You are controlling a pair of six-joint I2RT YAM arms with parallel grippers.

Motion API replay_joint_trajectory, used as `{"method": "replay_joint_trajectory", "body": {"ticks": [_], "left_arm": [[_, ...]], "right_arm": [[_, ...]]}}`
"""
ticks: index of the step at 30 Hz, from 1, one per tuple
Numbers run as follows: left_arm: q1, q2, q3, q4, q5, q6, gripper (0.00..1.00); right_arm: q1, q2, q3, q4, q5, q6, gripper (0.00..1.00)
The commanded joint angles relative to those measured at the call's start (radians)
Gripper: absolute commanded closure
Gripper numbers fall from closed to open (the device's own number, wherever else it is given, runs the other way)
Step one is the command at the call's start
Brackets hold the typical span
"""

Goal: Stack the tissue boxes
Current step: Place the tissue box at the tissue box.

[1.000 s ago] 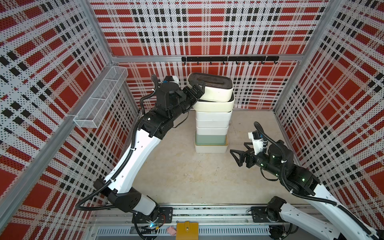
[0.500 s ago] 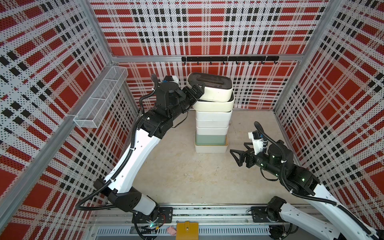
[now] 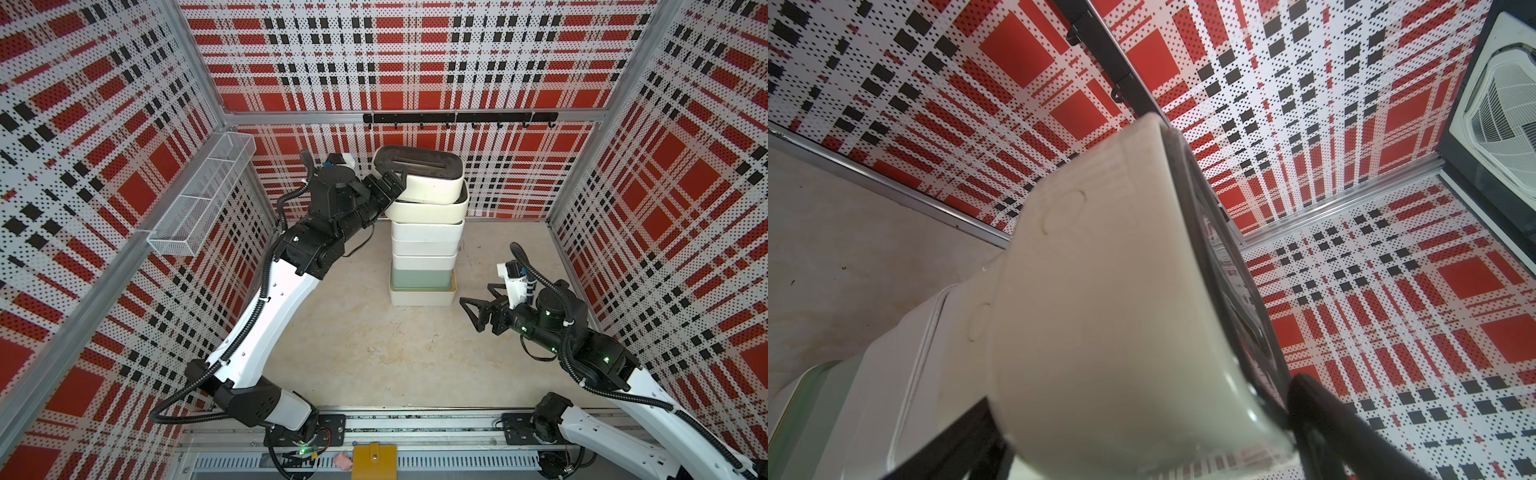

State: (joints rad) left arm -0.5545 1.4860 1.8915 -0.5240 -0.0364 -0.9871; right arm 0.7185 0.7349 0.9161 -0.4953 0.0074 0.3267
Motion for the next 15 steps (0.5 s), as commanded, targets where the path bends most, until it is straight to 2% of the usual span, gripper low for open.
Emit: {"method": "replay_joint_trajectory", "body": {"ticks": [1,15], "left_arm": [[0.007,-0.021,-0.024,0.005,-0.007,0.022,0.01],[0.008,-0.037,-0.058,0.027,0.009,0.021,0.01]], "right_arm": [[-0.001,-0.012,-0.004,0.074,-0.007,-0.001,0.00],[-0.001,-0.044,0.058,0.173,0.050,-0.032,0.00]]}}
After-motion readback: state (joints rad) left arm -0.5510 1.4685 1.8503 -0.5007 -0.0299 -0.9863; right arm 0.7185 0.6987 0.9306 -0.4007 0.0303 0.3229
